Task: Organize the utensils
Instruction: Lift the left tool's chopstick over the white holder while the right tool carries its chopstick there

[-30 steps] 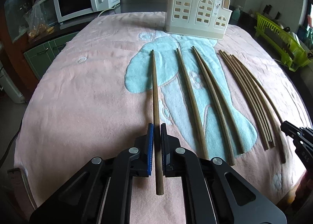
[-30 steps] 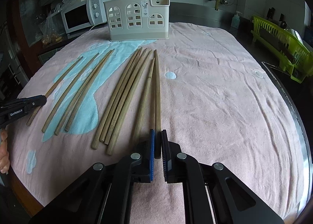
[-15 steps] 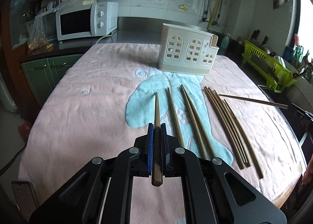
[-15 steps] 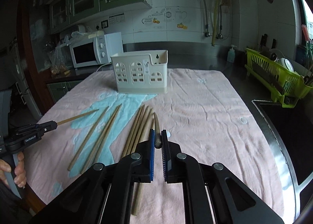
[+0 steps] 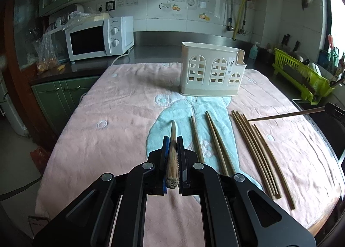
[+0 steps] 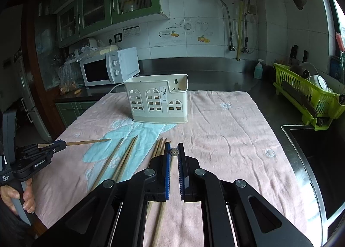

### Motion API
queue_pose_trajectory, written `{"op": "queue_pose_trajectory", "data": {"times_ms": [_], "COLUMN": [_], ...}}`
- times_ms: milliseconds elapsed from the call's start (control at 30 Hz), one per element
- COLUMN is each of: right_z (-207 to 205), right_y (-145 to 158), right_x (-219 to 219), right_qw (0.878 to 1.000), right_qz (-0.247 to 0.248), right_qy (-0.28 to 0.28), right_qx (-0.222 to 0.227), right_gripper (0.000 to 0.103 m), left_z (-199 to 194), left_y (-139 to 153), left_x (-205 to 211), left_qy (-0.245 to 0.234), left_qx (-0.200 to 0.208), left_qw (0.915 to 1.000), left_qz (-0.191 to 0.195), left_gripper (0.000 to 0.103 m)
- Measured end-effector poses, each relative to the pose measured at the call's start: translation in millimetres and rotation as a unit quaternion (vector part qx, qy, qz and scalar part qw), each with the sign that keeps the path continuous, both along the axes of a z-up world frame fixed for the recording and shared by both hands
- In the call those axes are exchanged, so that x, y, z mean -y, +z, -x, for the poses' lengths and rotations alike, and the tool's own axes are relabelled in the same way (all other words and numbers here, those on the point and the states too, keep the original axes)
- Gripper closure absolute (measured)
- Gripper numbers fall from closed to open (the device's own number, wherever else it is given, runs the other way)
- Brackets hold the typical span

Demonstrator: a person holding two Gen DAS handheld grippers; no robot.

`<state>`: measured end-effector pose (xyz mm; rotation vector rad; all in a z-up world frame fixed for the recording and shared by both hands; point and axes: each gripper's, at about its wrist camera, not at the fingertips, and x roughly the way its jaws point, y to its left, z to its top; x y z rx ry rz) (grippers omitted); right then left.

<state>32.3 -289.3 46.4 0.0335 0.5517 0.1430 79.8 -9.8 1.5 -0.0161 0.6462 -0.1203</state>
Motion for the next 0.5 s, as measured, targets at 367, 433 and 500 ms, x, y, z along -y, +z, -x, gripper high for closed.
{"op": "queue_pose_trajectory", "data": {"times_ms": [367,433,500], "right_z": [-5.8,-8.1,-10.8], "right_y": [14.8,17.9,21.5], "right_x": [-2.5,-2.9,-3.4], "right_qw": [1.0,1.0,1.0], "right_qz": [0.011,0.012,0.012], "right_qy": [0.005,0.008,0.011], "right_qx": [0.013,0.014,0.016], "right_gripper": [0.096,0.096,0.096], "left_z": [-1.0,-2.0,-2.7], "left_y": [12.2,13.4,15.2], "left_x": [2.4,3.1,3.9], "left_qy": [0.002,0.0,-0.001], "left_qx": [0.018,0.019,0.021], "left_qw": [0.9997,0.9997,0.9997], "left_qz": [-0.014,-0.014,-0.015], "left_gripper": [0.098,0.098,0.098]}}
